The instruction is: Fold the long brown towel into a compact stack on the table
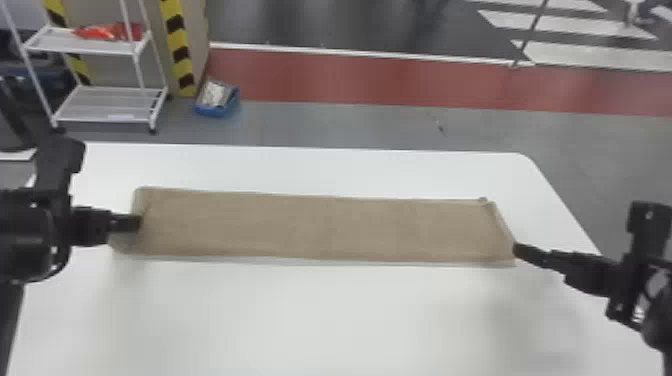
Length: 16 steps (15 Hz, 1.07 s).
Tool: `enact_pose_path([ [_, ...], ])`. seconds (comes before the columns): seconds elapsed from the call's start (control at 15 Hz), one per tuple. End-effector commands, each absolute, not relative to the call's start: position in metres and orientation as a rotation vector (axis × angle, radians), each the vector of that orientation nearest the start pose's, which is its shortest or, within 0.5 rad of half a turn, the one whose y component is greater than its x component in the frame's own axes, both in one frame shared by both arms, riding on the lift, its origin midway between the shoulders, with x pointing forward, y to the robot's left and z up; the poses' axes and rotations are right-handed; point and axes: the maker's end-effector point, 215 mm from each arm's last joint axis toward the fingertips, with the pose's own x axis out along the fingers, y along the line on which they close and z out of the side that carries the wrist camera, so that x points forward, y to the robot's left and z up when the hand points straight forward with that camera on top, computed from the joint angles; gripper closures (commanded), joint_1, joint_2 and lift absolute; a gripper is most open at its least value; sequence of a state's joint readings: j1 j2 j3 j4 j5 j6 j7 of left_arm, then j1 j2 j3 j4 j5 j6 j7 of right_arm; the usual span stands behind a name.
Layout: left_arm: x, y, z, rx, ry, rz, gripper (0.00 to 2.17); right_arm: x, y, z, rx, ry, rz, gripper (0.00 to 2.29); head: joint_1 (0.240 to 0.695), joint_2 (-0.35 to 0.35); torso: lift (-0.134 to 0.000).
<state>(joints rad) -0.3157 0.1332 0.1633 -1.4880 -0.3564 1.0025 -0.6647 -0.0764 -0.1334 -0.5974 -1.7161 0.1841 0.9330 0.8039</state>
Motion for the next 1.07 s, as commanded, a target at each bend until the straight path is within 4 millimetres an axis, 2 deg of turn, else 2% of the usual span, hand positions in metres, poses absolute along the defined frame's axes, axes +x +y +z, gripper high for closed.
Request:
enact_pose_path([
  [0.0,0.576,0.335,-0.447,0.020,0.793,-0.194,1.89,0.487,-0.461,-0.437,0.254,0.633,0.057,0.09,0.695,-0.134,-0.124],
  [0.07,0.573,0.339,-0.441,0.020,0.778,-0.192,1.89,0.487,-0.461,-0.436,0.254,0.631,0.056,0.09,0.695,-0.133,-0.124],
  [0.2,0.563,0.342,-0.428,-0.004,0.775,-0.189,2.14,0.488,-0.461,-0.436,0.252,0.631,0.058,0.09,0.695,-0.131,-0.124],
  [0.4,0.548,0.332,-0.402,-0.070,0.768,-0.224,2.14,0.488,-0.458,-0.437,0.252,0.632,0.063,0.09,0.695,-0.130,-0.124],
  [0.53,0.537,0.321,-0.374,-0.126,0.764,-0.237,2.14,0.488,-0.456,-0.437,0.258,0.630,0.063,0.09,0.695,-0.133,-0.124],
  [0.73,0.511,0.278,-0.336,-0.196,0.782,-0.284,2.14,0.484,-0.462,-0.437,0.264,0.627,0.052,0.09,0.695,-0.152,-0.124],
  [0.87,0.519,0.245,-0.306,-0.134,0.724,-0.332,2.14,0.483,-0.462,-0.436,0.263,0.624,0.052,0.09,0.695,-0.176,-0.124],
  [1.0,0.534,0.207,-0.265,-0.081,0.643,-0.383,2.14,0.479,-0.463,-0.439,0.261,0.631,0.049,0.09,0.695,-0.219,-0.124],
])
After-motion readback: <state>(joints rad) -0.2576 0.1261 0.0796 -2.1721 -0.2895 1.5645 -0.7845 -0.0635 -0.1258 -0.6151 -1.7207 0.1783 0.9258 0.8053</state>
